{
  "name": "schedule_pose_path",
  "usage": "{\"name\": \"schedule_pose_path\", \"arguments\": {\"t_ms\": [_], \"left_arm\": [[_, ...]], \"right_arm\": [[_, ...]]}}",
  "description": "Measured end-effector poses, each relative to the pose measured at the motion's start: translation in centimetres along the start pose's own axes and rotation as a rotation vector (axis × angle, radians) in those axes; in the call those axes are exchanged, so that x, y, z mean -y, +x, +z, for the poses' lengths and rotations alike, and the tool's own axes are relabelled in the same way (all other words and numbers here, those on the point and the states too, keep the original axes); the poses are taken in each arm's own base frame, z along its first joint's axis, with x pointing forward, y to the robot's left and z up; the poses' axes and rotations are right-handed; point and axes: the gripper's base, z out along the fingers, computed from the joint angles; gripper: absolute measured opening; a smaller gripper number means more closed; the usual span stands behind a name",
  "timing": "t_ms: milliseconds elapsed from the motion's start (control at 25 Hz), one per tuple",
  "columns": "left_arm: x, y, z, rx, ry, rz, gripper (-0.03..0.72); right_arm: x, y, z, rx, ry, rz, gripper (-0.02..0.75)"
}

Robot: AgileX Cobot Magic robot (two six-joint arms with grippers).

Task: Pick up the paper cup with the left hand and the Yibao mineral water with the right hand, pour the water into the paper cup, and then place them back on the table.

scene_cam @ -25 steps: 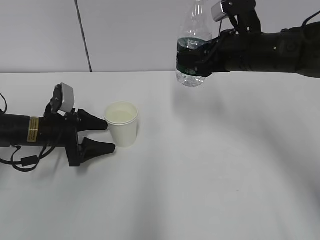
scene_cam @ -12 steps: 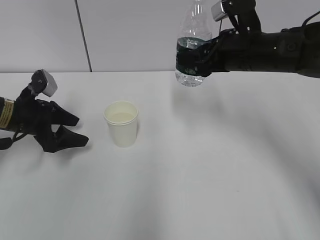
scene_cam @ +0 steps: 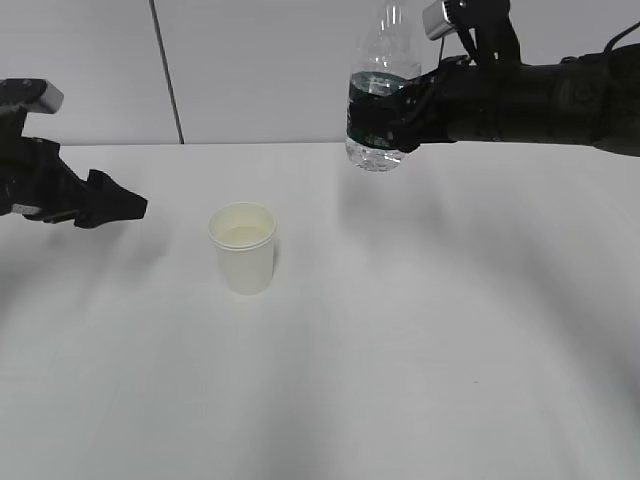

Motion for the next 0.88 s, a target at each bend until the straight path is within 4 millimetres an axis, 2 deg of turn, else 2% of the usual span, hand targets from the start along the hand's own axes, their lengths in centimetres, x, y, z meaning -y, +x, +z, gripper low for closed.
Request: {"name": "schedule_pose_path", "arguments": {"t_ms": [280, 520, 760, 880], "left_arm": [[1.4, -2.7, -3.3, 0.095, -0.019, -0.004, 0.503], [3.0, -4.4, -6.8, 0.178, 0.048, -0.047, 0.489], [5.5, -4.3, -7.6, 0.145, 0.333, -0.119, 0.489], [5.9, -4.2, -7.7, 0.137, 0.381, -0.114, 0.488]], "right_arm": [[-0.3, -0.3, -0.1, 0.024, -0.029, -0.002, 0.445], [-0.6, -2.0, -1.3, 0.063, -0.018, -0.027, 0.445], [-0.9, -3.1, -2.1, 0.092, -0.013, -0.046, 0.445], [-0.9, -3.2, -2.2, 0.095, -0.014, -0.047, 0.445]]}}
